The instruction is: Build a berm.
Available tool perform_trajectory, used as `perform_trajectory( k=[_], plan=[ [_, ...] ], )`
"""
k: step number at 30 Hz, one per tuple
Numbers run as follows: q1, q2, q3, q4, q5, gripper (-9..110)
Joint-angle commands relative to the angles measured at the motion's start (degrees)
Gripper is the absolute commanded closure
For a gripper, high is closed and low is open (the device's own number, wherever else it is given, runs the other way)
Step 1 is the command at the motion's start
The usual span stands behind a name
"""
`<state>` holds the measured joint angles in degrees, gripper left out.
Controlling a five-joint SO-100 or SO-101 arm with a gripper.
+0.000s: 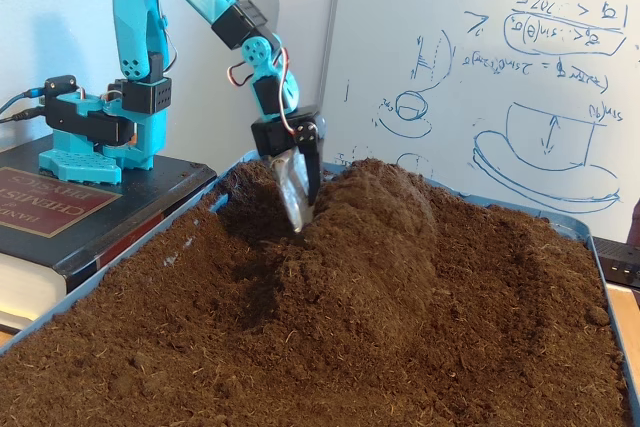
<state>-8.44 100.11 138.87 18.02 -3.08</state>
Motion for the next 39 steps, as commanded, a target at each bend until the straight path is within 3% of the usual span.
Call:
perform_trajectory(
  k=[1, 16, 27, 39],
  plan=[
    [-1.8, 1.8, -8.6, -1.5, 0.8, 101],
    [-4.5, 1.8, 7.7, -0.7, 0.8, 101],
    [-13.3, 11.3, 16.1, -0.7, 1.2, 101],
    [-17.1, 16.0, 18.8, -1.1, 21.5, 101]
  ],
)
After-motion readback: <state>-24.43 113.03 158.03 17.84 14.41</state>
